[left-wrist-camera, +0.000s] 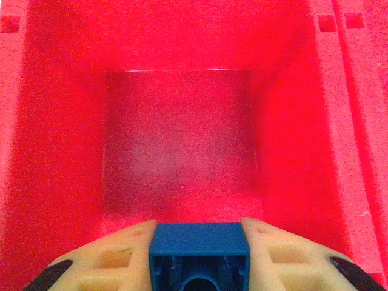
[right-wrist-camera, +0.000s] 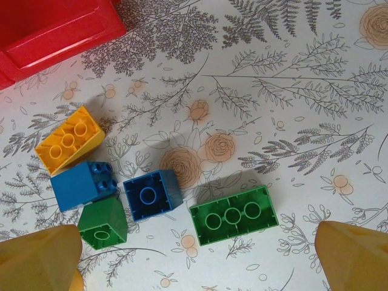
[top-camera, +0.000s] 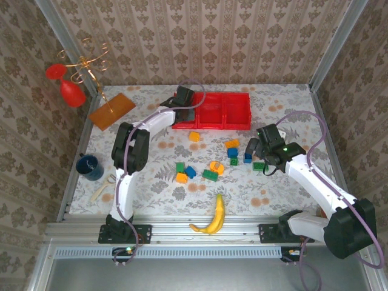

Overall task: Sort the legos into containers by color
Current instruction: Place the lego in the container.

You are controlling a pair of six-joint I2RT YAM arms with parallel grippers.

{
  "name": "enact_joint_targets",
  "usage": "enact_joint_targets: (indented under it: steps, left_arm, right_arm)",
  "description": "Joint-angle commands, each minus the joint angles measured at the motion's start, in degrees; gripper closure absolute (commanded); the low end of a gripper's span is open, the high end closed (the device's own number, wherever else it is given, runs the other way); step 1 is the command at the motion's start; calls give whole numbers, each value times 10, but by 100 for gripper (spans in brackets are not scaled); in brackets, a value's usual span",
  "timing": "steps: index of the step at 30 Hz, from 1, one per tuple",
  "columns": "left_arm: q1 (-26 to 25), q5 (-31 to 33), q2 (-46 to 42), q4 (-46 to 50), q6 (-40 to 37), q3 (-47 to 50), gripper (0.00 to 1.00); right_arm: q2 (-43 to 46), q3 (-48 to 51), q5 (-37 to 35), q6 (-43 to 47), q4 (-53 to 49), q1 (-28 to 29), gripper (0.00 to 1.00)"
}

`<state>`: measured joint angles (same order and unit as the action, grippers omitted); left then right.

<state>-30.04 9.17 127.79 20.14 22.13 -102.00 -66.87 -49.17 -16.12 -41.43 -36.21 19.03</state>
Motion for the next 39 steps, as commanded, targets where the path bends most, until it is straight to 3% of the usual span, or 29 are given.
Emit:
enact_joint_targets:
  steps: [1,21,28,36,39]
  left_arm:
    - [-4,-8,-12,8,-12,19,78]
    - [-8,-23,-89,-36,9,144,80]
    - [-8,-14,-76,-27,12,127,79]
    - [-7,2,-72,-17,12,98,57]
    - [-7,7,-75,-12,13,89,54]
  right_arm:
    - [-4,-14,-7,-15,2,6,0]
    - [11,-1,-17,-21,1,10,0]
    - [1,-7,-10,-20,5,11,0]
    - [-2,-8,-9,-17,8,14,0]
    - [-5,-9,-8,-15,8,15,0]
